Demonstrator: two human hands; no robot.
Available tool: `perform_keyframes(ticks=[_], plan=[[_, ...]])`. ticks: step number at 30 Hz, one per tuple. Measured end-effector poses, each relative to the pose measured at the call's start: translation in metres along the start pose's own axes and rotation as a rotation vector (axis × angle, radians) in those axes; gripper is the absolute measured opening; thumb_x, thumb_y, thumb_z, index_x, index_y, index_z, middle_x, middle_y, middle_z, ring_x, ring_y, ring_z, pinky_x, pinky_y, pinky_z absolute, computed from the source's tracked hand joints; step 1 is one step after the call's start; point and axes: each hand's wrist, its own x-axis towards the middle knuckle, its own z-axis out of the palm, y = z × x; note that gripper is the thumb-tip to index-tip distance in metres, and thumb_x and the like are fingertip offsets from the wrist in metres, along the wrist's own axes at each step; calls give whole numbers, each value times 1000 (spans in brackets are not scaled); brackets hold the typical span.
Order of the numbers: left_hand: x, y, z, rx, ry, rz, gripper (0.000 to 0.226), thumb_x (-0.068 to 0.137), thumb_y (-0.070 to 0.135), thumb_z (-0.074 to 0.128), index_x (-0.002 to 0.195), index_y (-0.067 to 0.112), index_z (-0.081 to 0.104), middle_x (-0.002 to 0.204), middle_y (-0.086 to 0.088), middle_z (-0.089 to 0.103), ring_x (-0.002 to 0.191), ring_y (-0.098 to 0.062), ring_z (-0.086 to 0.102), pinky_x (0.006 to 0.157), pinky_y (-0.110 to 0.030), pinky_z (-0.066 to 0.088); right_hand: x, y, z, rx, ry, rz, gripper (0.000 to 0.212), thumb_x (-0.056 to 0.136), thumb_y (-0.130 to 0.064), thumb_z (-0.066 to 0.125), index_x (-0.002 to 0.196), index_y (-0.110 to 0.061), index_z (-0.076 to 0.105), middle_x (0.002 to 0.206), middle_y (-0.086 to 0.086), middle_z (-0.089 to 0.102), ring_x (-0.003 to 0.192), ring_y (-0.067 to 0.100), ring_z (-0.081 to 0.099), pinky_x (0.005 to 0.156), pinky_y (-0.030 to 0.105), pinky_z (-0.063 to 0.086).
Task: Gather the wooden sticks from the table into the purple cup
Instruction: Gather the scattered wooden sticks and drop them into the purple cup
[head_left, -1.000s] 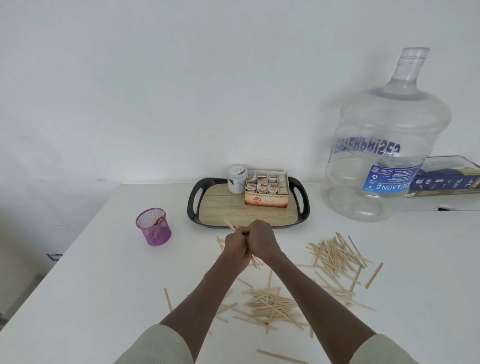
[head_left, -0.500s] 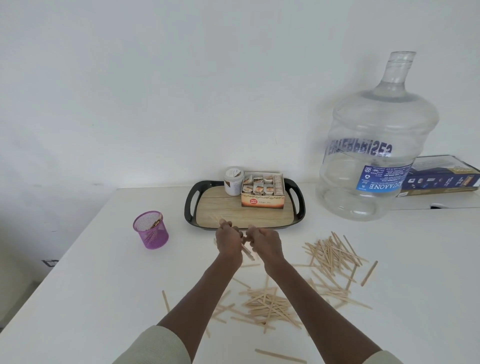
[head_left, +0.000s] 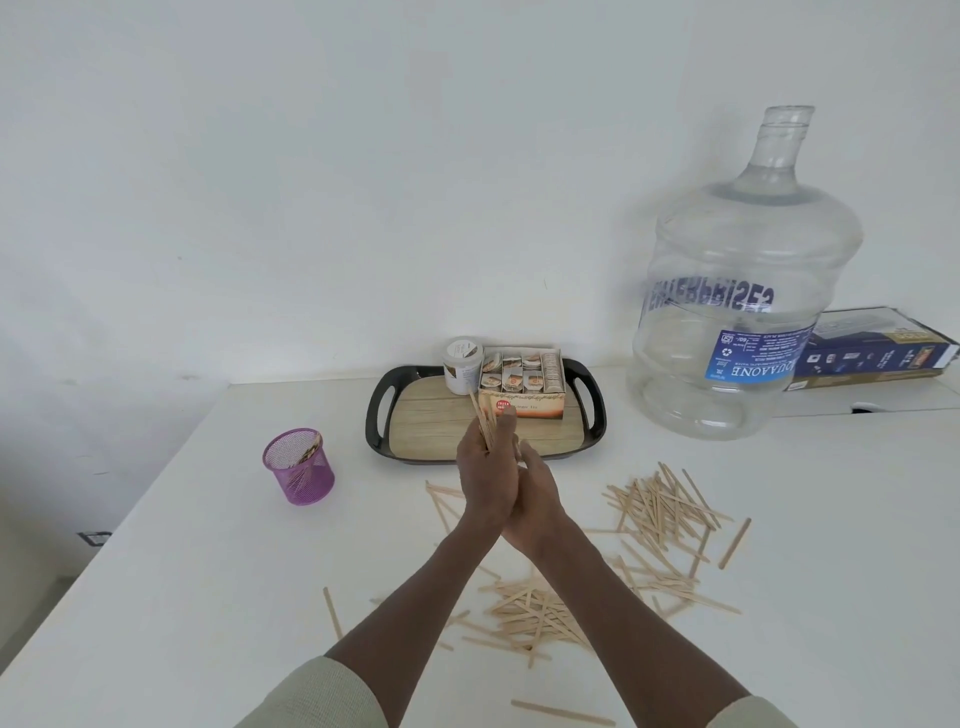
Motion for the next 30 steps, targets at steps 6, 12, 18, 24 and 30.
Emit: perform_keyframes(ticks=[6, 12, 18, 24, 30], plan=[[-1, 7, 6, -20, 23, -45, 50, 92, 44, 62, 55, 16, 43, 49, 7, 43, 51, -11, 42, 57, -30, 41, 0, -6, 15, -30, 3, -7, 38, 100, -50, 38, 102, -22, 64, 75, -10, 72, 70, 4, 70, 72, 22, 51], [2, 13, 9, -57, 43, -61, 51, 87, 47, 67, 62, 6, 50, 57, -10, 43, 56, -23, 40, 59, -36, 41, -1, -8, -1, 54, 55, 20, 64, 99, -55, 37, 139, -9, 51, 139, 10, 57, 125, 27, 58, 98, 41, 48], [0, 10, 9, -42, -2, -94, 33, 83, 35, 74, 61, 15, 61, 52, 3, 55, 51, -10, 53, 59, -28, 49, 6, -10, 6, 48, 11, -49, 55, 98, -54, 40, 130, -15, 63, 108, 5, 71, 106, 22, 68, 92, 36, 53], [2, 9, 7, 4, -11, -141, 33, 84, 27, 69, 55, 19, 57, 48, 9, 53, 51, -10, 54, 61, -31, 52, -2, -11, 16, -82, -15, -81, 47, 99, -47, 41, 97, -13, 74, 79, 1, 68, 78, 15, 70, 75, 30, 52], [5, 5, -1, 32, 32, -154, 28, 82, 14, 61, 56, 11, 51, 51, -2, 48, 52, -13, 47, 54, -30, 44, -2, -10, 20, -274, 13, -101, 28, 92, -37, 55, 92, -11, 67, 82, 4, 60, 83, 18, 63, 81, 32, 51]])
